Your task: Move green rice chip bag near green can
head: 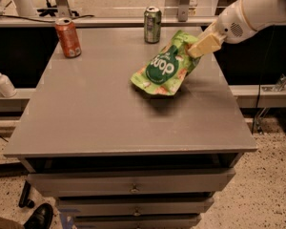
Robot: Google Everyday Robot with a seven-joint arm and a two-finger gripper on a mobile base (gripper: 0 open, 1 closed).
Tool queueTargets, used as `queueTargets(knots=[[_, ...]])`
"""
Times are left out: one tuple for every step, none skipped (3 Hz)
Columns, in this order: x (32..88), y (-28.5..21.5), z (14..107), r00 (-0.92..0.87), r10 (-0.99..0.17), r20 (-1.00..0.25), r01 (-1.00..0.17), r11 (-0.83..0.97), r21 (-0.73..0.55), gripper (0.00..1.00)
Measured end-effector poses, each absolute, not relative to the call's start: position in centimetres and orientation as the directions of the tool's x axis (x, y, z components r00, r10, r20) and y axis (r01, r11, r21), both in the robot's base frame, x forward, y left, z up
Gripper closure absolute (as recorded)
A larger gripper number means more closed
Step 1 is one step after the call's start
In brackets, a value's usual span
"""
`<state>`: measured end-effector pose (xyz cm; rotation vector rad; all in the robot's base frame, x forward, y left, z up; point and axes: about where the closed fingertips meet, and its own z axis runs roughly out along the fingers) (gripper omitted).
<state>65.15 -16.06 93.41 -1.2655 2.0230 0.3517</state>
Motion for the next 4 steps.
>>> queueTargets(knots=[[69.2,-17.0,93.0,-0.233,-0.638,-0.734,-0.872,0.471,-0.133,1.00],[73.4,-17.0,93.1,-0.190,-0.602,-0.775,-0.870,0.469,-0.151,1.00],[76.2,-17.2,93.8,-0.148,-0.596,-0.789,-0.844,0.493,-0.214,1.00],[78.3,-17.4,93.8,-0.122,-0.624,-0.772,-0.803,0.519,-0.293,1.00]])
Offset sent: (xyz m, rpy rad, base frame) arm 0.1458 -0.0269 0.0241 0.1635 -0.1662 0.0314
